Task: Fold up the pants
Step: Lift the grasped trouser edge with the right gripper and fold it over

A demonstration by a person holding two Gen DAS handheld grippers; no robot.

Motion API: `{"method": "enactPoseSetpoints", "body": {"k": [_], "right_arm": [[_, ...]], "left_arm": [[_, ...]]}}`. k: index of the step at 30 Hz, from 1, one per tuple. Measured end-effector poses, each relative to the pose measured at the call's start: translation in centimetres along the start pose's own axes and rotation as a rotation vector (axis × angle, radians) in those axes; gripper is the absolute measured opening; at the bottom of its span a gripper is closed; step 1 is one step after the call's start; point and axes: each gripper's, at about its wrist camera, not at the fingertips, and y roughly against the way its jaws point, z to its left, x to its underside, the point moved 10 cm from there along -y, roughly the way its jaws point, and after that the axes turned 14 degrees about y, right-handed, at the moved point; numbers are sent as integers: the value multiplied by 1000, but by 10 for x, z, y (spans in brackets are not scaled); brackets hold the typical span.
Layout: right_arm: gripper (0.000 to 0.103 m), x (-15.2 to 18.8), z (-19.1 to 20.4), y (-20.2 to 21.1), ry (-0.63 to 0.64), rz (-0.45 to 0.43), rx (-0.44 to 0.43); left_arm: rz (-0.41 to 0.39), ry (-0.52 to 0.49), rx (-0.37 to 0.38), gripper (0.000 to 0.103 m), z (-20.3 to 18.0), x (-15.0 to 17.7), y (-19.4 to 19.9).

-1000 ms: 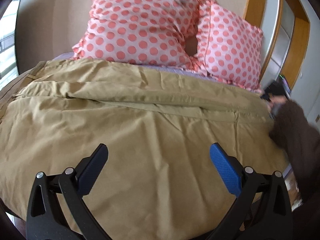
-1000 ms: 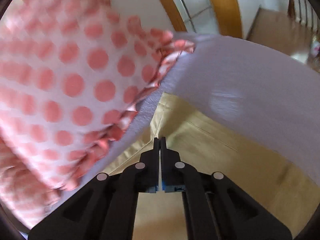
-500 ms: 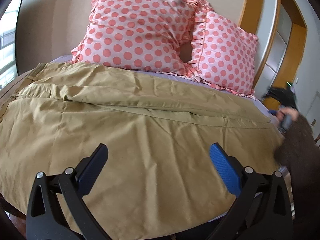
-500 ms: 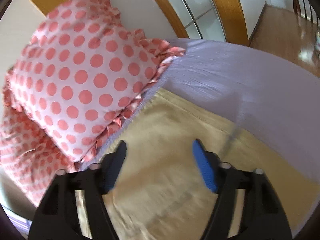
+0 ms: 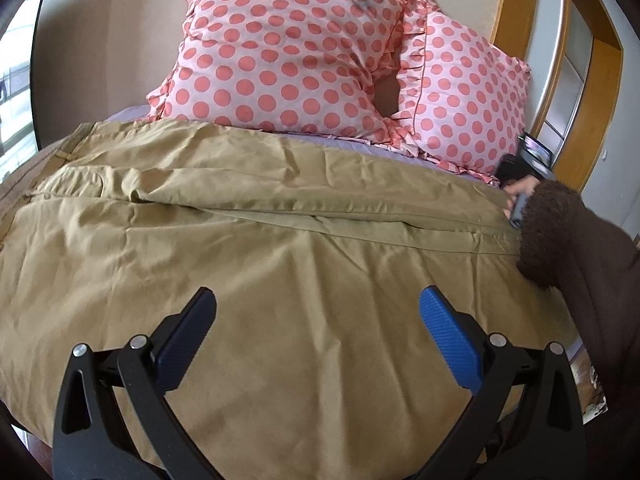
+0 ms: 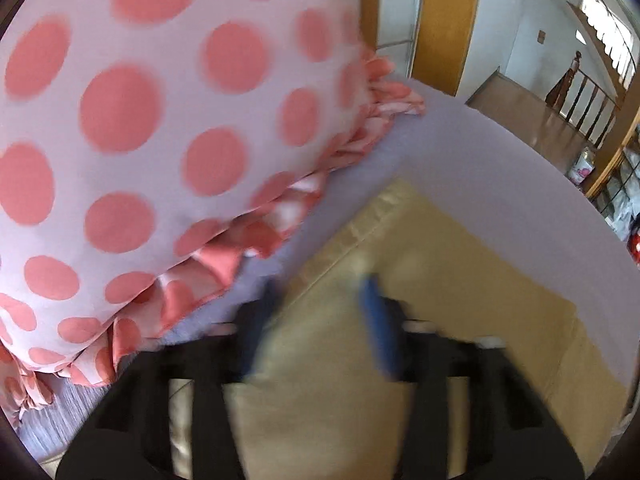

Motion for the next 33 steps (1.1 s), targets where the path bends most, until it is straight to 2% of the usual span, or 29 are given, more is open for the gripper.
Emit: {"method": "enactPoseSetpoints", "body": {"k": [1,2,4,6,10,13,14,16,17,19,20,21,22,24,26,28,30,31,33], "right_arm": [[9,1,-10,0,-31,-14,-32],[6,3,-21,0,-76,-30,-112],[4,8,-32,3,-125,-41,-205],[3,14,-43,18,-195,-91,-312],[3,44,-80,83,-286,-226,-548],[3,104,-117,147,-300,-311,-671],[3,136,-131,165,-304,-311,-686],[3,179,-148,170,-313,-269,-678],[3,202,-154,165,-324,-214,-675],[4,225,-154,154,-344,-117,-709],[8,231,-155,150,-368,-83,-725],[22,234,-156,150,-386,-72,-734],[26,234,-159,151,-410,-64,-751],[46,229,-157,156,-410,-74,-766],[51,222,-153,156,-393,-79,-749],[49,214,-150,151,-381,-87,-707],[2,205,-147,142,-356,-116,-691],[2,202,-150,142,-363,-128,-706],[1,192,-170,151,-407,-221,-757]], "left_arm": [[4,12,4,101,2,0,0],[7,21,8,101,4,1,-1],[12,36,10,101,7,1,0],[4,43,10,101,9,1,5],[-47,38,8,101,14,-3,24],[-69,45,0,101,19,-10,31],[-73,49,-2,101,20,-13,32],[-85,57,-4,101,21,-22,34],[-92,58,-3,101,20,-28,35],[-108,55,-3,101,19,-42,34],[-108,57,-5,101,20,-48,32],[-97,66,-3,101,22,-55,30],[-88,74,-2,101,24,-59,28],[-71,103,4,101,31,-70,25],[-57,156,61,101,38,-82,21],[-33,218,116,101,44,-91,14],[19,298,125,101,54,-103,-1],[44,327,123,101,60,-111,-10],[56,347,91,100,70,-126,-23]]}}
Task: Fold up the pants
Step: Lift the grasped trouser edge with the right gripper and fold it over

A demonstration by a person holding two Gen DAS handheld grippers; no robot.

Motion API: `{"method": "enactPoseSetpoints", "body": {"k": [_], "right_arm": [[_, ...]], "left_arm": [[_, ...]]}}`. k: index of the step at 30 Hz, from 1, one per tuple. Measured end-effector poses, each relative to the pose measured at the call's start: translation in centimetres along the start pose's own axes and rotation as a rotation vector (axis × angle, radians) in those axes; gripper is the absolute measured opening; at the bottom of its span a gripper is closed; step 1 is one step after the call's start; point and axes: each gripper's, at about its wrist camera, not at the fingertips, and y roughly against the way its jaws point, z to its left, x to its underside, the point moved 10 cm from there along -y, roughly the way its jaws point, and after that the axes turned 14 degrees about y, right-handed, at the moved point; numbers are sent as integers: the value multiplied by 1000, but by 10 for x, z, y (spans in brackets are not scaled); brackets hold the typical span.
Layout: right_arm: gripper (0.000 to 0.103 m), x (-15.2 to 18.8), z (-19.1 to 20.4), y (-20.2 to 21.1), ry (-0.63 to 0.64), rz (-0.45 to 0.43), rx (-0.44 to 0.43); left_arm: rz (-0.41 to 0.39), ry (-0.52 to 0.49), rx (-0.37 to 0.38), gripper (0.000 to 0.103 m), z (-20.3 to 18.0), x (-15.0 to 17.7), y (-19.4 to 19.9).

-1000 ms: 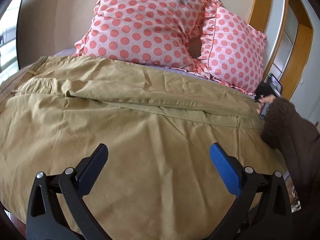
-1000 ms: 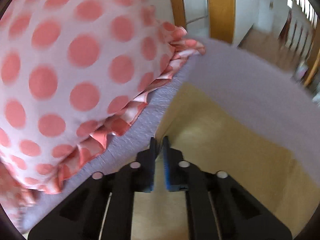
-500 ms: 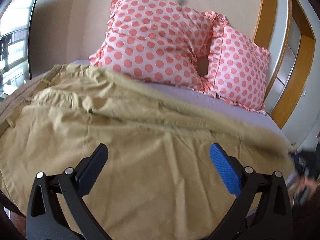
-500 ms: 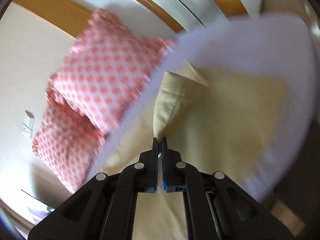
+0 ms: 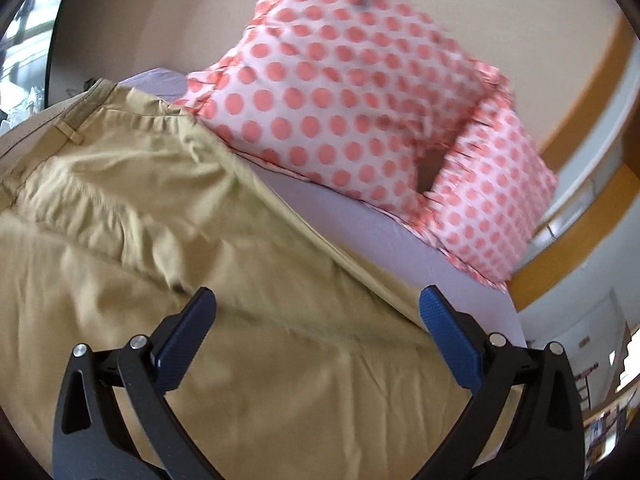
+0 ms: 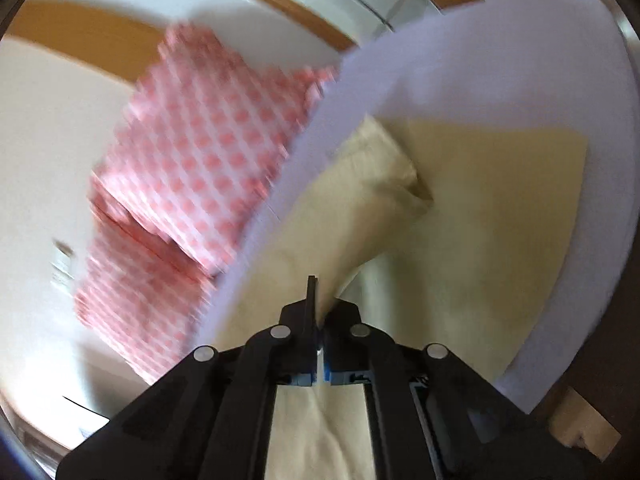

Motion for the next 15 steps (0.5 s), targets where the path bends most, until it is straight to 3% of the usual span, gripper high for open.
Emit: {"method": "enactPoseSetpoints", "body": {"k": [4,6,8,10,12,13,15], "right_arm": [[1,-13,-1,8,23,-39,-10],[1,-15,-1,4,20,-40,-16],[1,-14,-1,5,22,-42,-12],[1,-17,-3,3,23,-43,-17],[1,-21,0,-1,24,-44,-24],[1,-22,0,-2,26,-47,-31],[1,-30,6,-2,33,-57,-53]], "left_arm": [[-5,15,-118,95,16,-42,-32],[26,76,-201,90,33,-56,-53],[53,157,-228,84,46,-63,-69],[43,173,-233,77,52,-74,-81],[42,181,-231,51,56,-86,-94],[50,190,-221,8,58,-89,-99],[48,239,-186,3,65,-89,-92]]}}
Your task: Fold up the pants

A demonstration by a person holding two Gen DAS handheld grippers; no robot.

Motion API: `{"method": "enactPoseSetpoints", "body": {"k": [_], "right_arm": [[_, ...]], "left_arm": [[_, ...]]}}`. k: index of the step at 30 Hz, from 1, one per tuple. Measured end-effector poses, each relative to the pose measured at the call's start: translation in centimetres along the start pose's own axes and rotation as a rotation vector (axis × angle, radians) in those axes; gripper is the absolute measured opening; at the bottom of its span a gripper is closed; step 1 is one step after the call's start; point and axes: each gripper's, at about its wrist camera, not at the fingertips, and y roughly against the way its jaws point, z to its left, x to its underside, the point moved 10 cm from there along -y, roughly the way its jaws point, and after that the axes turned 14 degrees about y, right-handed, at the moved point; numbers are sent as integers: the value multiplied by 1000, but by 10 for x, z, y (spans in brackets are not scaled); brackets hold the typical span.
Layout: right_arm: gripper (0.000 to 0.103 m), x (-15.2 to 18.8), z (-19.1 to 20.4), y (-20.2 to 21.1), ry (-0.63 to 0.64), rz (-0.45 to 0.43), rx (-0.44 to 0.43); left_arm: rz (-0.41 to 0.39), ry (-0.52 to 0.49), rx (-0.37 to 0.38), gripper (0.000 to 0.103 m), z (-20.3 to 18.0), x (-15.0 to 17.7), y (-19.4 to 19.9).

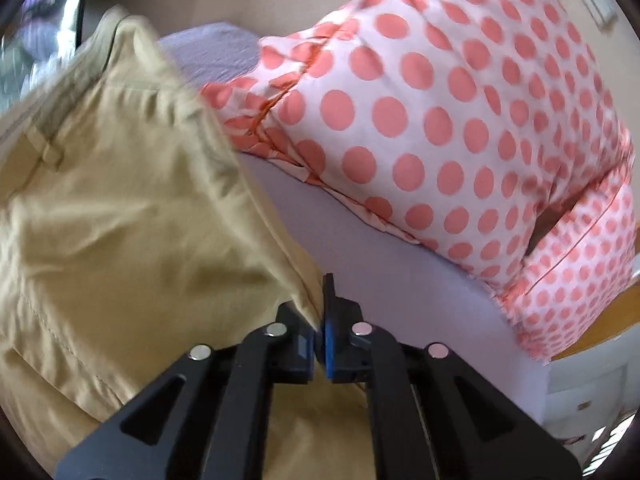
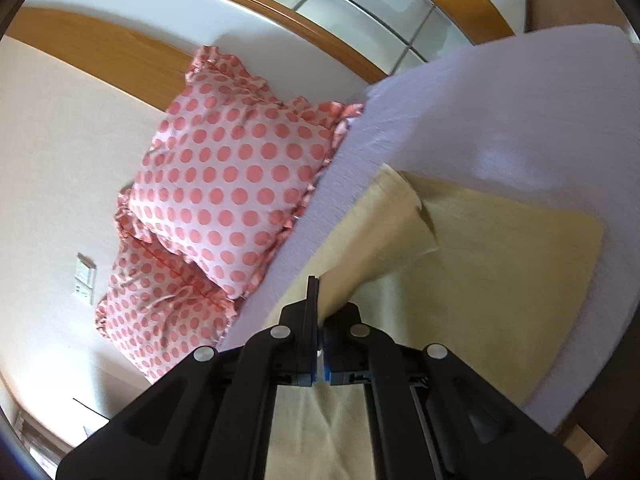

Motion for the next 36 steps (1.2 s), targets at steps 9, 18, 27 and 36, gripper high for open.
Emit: {"method": "enactPoseSetpoints", "body": {"k": [9,18,27,36], "right_arm": [[2,-9,-7,46,60,-43,41],[29,25,-52,45,75,49,222],[68,13,-84,66,105,-66,358],[8,34,-50,26,250,-50,236]], "left_arm": [[-186,-119,125,4,84,98,174],[-171,-28,82,9,170,161,185],[-249,1,125,33,195,179,203],[-391,89,184,43,227,170,240]]}}
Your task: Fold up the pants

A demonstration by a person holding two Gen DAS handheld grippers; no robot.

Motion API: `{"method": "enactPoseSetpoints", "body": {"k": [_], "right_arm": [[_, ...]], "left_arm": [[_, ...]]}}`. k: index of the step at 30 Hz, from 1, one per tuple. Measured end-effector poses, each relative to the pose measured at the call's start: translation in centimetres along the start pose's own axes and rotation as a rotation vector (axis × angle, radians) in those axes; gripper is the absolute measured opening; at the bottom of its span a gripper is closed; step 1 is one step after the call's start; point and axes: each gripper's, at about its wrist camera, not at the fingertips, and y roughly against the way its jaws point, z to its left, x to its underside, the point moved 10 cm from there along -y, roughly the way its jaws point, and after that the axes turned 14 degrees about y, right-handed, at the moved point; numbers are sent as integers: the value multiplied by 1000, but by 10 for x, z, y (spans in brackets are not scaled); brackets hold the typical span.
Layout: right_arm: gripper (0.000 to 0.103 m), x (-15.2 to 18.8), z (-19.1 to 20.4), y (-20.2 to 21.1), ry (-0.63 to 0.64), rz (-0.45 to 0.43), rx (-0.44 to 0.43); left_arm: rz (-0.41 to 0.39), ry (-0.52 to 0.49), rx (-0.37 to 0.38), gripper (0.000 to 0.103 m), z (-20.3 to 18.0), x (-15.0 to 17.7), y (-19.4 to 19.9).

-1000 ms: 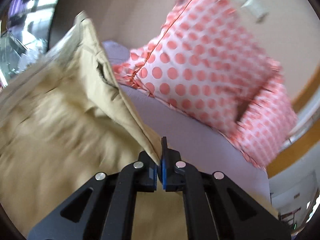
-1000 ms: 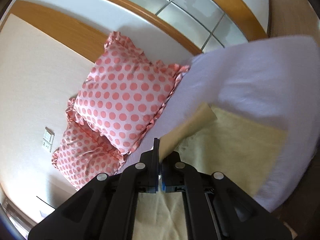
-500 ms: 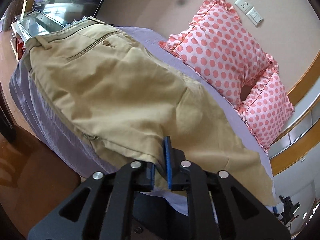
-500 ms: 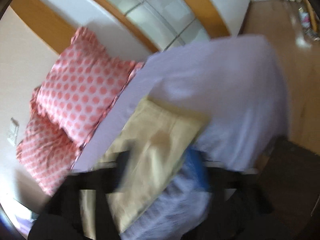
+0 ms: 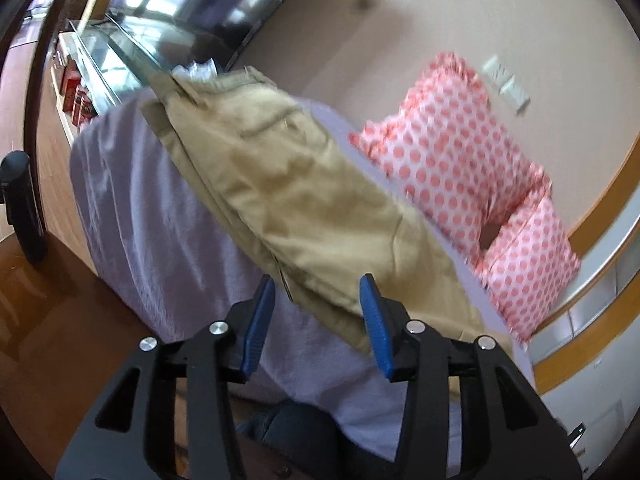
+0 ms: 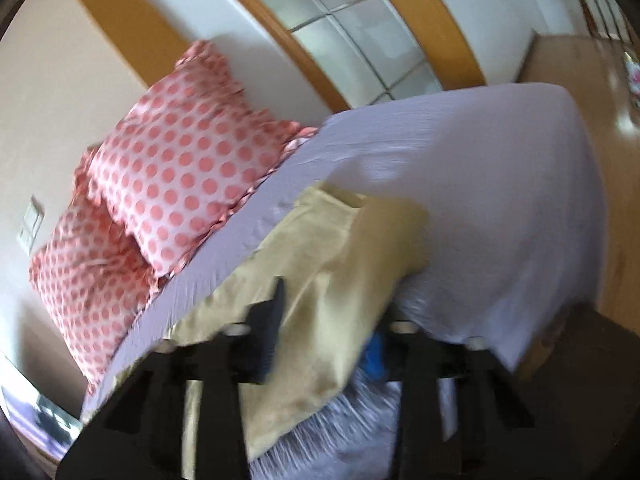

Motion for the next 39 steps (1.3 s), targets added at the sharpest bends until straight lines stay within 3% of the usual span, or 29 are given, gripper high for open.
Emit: {"method": "enactPoseSetpoints", "body": {"k": [3,6,10,13,16,17,19,21,23,28,34,39], "right_arm": [[6,-9,12,-8,43,-26,-27],[5,-30,57,-2,113,-65,-99],[5,-33,183,12,281,-75,-368],[5,29,312,26,509,45,-636],[11,139,390,30,817,307,-763],[21,168,400,32,907,367,-772],[38,207,408,41,1037,402,-771],[69,211,407,50,1032,388,-800],[84,197,401,57,973,357,-818],[90,166,393,56,831,349,-887],[90,179,392,52,784,397,-870],[92,186,388,47,763,419,-861]], "left_arm": [[-81,21,-7,51,8,-15,14],[-76,38,-30,54,17,-18,14],[-50,37,-22,59,20,-10,9],[-38,39,-14,74,20,-4,8],[-33,36,0,89,18,-2,10],[-24,32,10,91,17,-1,11],[-7,21,30,93,15,0,11],[-4,3,42,94,14,0,10],[13,-6,42,96,13,0,3],[43,-41,1,97,8,-1,-22],[96,-44,-59,97,6,-7,-52],[52,-25,-64,96,-1,-33,-53]]}}
